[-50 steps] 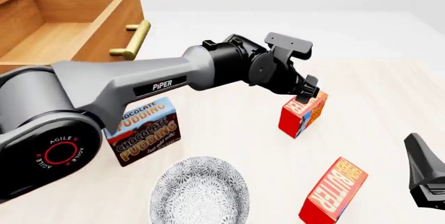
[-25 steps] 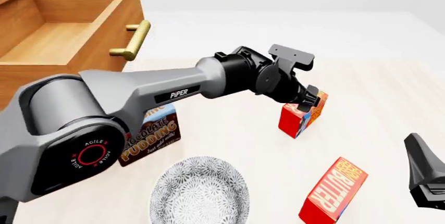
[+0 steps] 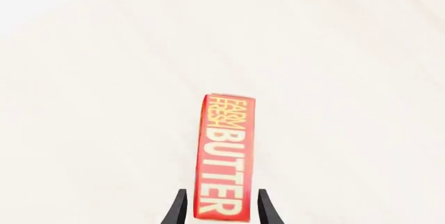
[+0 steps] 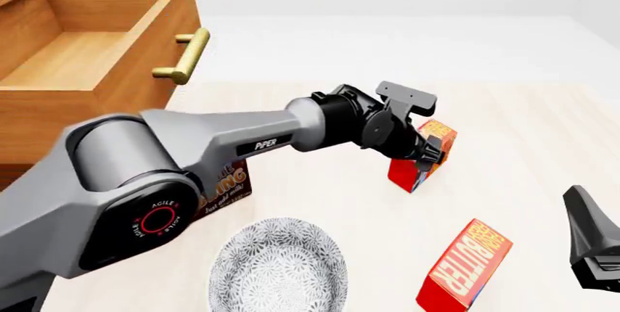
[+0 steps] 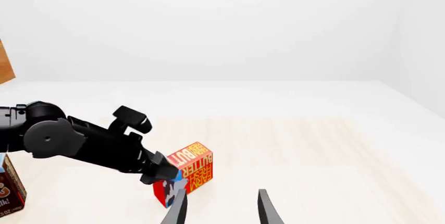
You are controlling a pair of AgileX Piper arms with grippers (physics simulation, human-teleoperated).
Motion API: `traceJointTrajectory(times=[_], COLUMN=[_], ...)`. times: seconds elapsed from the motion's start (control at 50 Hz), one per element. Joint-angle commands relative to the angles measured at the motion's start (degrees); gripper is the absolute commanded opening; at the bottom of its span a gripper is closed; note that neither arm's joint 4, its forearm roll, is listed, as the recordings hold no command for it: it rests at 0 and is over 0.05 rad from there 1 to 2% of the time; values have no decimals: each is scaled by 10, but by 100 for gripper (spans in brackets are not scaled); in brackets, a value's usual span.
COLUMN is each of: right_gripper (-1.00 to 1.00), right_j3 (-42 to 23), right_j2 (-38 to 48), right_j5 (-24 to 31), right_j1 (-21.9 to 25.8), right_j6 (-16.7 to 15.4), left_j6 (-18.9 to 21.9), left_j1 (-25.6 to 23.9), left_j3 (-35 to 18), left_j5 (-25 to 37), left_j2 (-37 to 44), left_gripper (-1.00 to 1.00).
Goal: Put the butter at the front in the top drawer of the cabinet and close it.
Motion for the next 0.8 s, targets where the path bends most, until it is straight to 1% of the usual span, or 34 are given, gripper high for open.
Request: traceJointTrajectory(times=[0.02,0.06,0.26,0.34,0.42,0.5,0.8], right_gripper=[100,100,100,100,100,100,100], right_j3=[0,0,0,0,0,0,0], right_j2=[-1,-1,-1,-1,-1,-1,-1], right_j5=[1,1,1,1,1,1,1], right_j1=[0,0,0,0,0,0,0], right_j6=[-1,-1,-1,-1,-1,-1,-1], left_j6=[-8,-12,-17,-26,-23,-29,-32], left_j1=[-1,-4,-5,-12,-9,-11,-9], left_j3=[-1,4,-9,-11,-22,-18,-41], left_j5=[-7,-14,-13,-19,-14,-21,-15], left_j2=[19,19,41,48,59,62,86], left_gripper=[100,100,100,100,100,100,100])
